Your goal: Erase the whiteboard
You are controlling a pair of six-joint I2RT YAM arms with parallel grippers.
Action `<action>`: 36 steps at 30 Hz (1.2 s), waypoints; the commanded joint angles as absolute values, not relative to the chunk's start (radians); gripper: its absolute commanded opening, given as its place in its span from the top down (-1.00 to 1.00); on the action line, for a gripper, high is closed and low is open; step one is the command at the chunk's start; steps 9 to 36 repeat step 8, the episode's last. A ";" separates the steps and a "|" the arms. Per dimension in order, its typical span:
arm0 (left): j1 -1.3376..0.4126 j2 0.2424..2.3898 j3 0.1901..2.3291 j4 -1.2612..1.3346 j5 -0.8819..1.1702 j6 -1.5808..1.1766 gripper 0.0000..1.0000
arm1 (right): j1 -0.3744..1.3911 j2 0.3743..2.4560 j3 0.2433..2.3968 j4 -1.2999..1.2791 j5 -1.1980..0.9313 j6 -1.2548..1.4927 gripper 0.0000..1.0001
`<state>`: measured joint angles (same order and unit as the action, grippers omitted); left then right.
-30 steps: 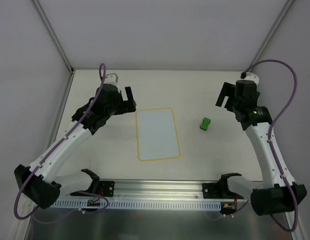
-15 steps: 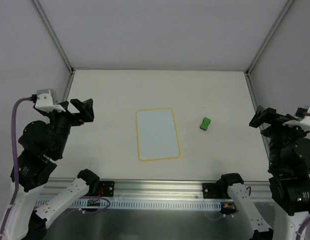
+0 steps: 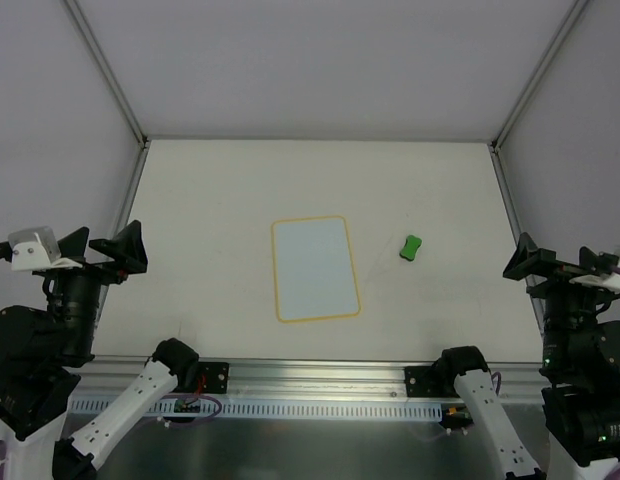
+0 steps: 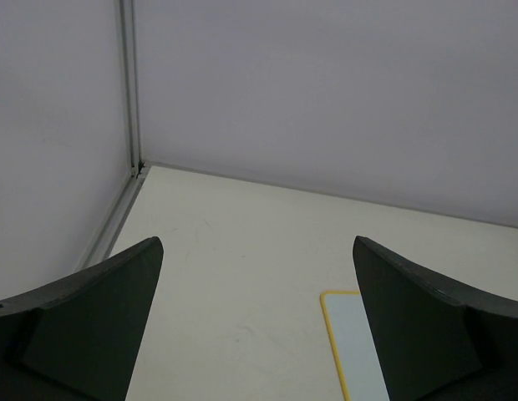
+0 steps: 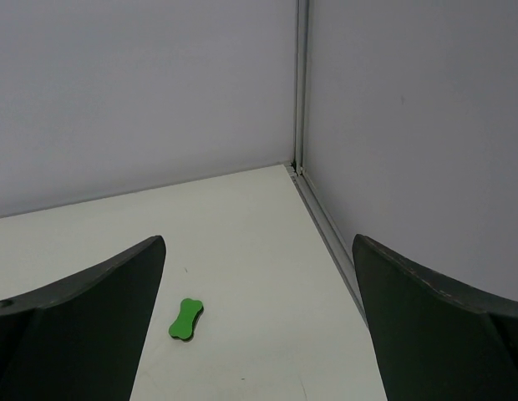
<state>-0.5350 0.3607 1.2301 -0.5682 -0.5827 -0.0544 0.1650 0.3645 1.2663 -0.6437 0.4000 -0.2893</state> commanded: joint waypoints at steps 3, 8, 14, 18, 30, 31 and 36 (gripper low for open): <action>-0.529 0.354 1.224 -0.571 -0.612 -0.020 -0.97 | 0.178 0.362 1.244 -0.591 0.383 -0.327 -0.98; -0.529 0.376 1.218 -0.569 -0.607 -0.021 -0.97 | 0.181 0.359 1.233 -0.574 0.376 -0.333 -0.98; -0.529 0.376 1.218 -0.569 -0.607 -0.021 -0.97 | 0.181 0.359 1.233 -0.574 0.376 -0.333 -0.98; -0.529 0.376 1.218 -0.569 -0.607 -0.021 -0.97 | 0.181 0.359 1.233 -0.574 0.376 -0.333 -0.98; -0.529 0.376 1.218 -0.569 -0.607 -0.021 -0.97 | 0.181 0.359 1.233 -0.574 0.376 -0.333 -0.98; -0.529 0.376 1.218 -0.569 -0.607 -0.021 -0.97 | 0.181 0.359 1.233 -0.574 0.376 -0.333 -0.98; -0.529 0.376 1.218 -0.569 -0.607 -0.021 -0.97 | 0.181 0.359 1.233 -0.574 0.376 -0.333 -0.98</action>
